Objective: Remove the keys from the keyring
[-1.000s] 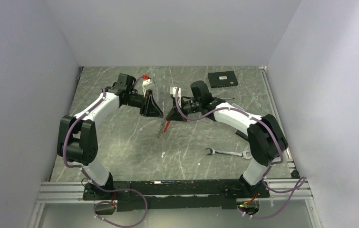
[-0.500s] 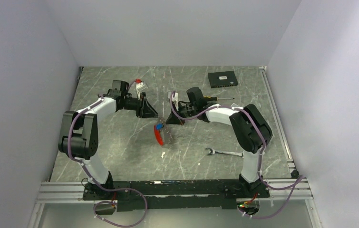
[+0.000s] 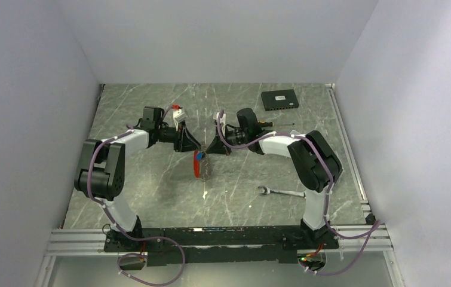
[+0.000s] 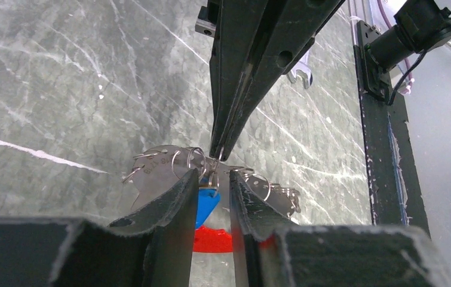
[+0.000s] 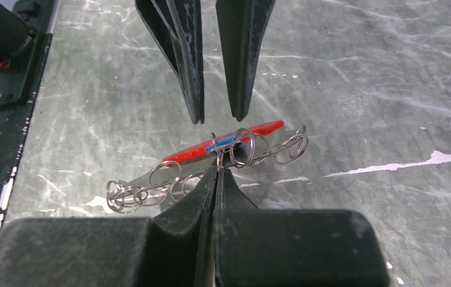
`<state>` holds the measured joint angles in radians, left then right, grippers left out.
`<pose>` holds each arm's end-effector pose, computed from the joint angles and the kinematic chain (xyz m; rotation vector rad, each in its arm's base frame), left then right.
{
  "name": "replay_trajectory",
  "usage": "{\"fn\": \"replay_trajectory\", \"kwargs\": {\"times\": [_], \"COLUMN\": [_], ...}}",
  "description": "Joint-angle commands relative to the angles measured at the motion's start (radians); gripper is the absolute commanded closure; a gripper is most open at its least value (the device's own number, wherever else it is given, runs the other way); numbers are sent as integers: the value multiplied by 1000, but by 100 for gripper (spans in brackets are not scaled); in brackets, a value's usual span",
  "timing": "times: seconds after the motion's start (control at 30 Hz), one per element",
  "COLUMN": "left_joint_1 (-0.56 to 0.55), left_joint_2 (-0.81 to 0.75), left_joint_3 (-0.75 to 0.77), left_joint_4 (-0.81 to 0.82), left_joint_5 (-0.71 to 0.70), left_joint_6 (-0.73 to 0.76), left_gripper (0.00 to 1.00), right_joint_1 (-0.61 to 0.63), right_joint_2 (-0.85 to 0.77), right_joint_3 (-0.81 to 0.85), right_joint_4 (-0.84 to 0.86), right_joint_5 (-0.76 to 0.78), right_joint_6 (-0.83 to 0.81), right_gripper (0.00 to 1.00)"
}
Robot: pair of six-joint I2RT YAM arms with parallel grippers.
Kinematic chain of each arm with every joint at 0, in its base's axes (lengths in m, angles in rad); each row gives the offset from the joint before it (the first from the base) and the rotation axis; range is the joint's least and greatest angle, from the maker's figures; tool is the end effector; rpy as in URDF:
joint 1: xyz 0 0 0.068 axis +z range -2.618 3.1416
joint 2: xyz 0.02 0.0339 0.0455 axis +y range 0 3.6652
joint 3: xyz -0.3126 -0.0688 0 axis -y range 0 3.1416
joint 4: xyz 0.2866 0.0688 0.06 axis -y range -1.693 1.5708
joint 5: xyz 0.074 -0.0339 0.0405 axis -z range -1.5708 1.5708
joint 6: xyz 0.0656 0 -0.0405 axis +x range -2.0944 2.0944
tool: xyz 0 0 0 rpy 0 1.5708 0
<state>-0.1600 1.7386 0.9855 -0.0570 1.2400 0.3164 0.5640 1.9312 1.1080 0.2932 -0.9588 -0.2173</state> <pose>0.3732 -0.1231 0.2004 1.0081 1.7761 -1.3363 0.3647 0.2942 0.1802 -1.2989 1.6056 1.2091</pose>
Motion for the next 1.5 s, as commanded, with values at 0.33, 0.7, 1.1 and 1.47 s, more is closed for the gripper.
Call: {"fn": "replay_trajectory", "kwargs": {"times": [0.33, 0.7, 1.1, 1.47], "left_joint_1": [-58, -58, -67, -104], "left_joint_2": [-2, 32, 20, 15], "left_joint_3": [-12, -10, -4, 10], "left_joint_4": [23, 8, 17, -24], "left_joint_5": [12, 56, 70, 61], "left_joint_6": [43, 39, 16, 52], "left_gripper": [72, 78, 99, 77], "right_joint_1": [-6, -26, -26, -26], "right_joint_2": [-96, -98, -82, -78], "right_joint_3": [-46, -82, -86, -85], "right_joint_4": [187, 298, 311, 307], "right_joint_5": [-80, -90, -103, -98], "right_joint_6": [126, 215, 231, 231], "right_gripper": [100, 100, 100, 100]}}
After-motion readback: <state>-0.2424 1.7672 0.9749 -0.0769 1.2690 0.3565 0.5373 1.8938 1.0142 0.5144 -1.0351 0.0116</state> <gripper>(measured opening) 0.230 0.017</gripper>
